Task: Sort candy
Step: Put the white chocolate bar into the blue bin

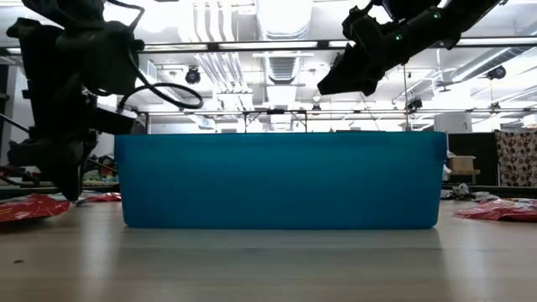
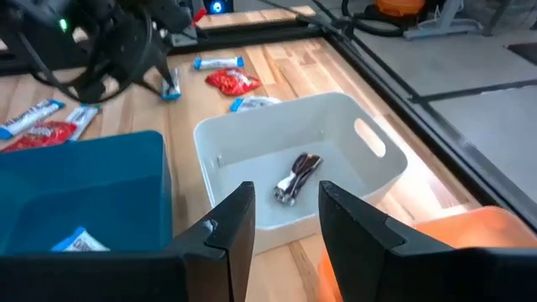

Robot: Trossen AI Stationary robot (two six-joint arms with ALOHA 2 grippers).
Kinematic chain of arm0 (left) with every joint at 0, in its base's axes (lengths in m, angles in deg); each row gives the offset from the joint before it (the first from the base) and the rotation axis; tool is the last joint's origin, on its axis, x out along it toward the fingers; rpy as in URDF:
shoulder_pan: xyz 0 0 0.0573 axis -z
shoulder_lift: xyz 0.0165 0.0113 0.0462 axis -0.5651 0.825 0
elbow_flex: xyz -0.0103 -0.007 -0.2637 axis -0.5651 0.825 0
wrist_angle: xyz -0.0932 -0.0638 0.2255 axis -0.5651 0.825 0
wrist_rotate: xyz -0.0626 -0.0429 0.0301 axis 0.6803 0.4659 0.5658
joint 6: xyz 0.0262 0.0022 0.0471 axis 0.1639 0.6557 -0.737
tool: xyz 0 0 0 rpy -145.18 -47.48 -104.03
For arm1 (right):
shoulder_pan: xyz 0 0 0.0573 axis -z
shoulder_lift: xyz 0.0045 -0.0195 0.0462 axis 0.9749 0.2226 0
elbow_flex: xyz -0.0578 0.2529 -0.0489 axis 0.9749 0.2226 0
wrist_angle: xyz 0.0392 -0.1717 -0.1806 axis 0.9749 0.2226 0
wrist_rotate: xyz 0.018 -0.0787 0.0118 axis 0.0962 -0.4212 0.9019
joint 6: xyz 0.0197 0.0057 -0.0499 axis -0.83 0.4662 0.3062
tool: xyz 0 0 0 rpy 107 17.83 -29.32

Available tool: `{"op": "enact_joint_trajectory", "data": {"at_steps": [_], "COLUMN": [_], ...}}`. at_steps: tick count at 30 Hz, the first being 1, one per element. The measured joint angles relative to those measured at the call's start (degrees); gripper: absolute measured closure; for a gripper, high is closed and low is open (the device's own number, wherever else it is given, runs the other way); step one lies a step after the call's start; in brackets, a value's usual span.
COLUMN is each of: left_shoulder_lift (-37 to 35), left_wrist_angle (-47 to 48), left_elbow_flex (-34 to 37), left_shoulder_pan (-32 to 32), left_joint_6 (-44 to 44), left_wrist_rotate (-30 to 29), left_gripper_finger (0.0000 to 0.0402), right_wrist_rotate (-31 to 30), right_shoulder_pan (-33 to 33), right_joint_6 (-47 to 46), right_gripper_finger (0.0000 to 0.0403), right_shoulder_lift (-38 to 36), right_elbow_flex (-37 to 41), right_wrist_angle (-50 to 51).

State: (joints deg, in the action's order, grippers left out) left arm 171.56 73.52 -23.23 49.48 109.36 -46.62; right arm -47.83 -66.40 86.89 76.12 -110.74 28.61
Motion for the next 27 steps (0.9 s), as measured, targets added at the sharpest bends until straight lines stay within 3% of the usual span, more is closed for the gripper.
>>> {"op": "enact_joint_trajectory", "data": {"at_steps": [3,8,12,17,27], "left_shoulder_lift": [-1.5,-6.2,-9.8,-11.3,-5.6], "left_wrist_angle": [-2.1,-8.7,-4.6,7.7,3.4], "left_elbow_flex": [0.0,-0.1,-2.0,-3.0,0.3], "left_shoulder_pan": [0.0,0.1,0.1,-1.9,-2.5], "left_joint_6": [1.0,1.3,-0.1,2.1,-1.5], "left_wrist_rotate": [0.0,3.0,3.1,3.9,4.6], "left_gripper_finger": [0.0390,0.0396,0.0394,0.0346,0.0202], "right_wrist_rotate": [0.0,0.0,0.0,0.1,0.2], "right_shoulder_pan": [0.0,0.0,0.0,-0.1,-0.4], "right_joint_6": [-0.1,-1.5,-2.1,-3.1,-3.1], "right_gripper_finger": [0.0280,0.0280,0.0280,0.0280,0.0280], "right_shoulder_lift": [0.0,0.0,0.0,0.0,0.0], "right_elbow_flex": [0.0,0.0,0.0,0.0,0.0], "right_wrist_angle": [1.5,2.8,3.0,3.1,3.7]}}
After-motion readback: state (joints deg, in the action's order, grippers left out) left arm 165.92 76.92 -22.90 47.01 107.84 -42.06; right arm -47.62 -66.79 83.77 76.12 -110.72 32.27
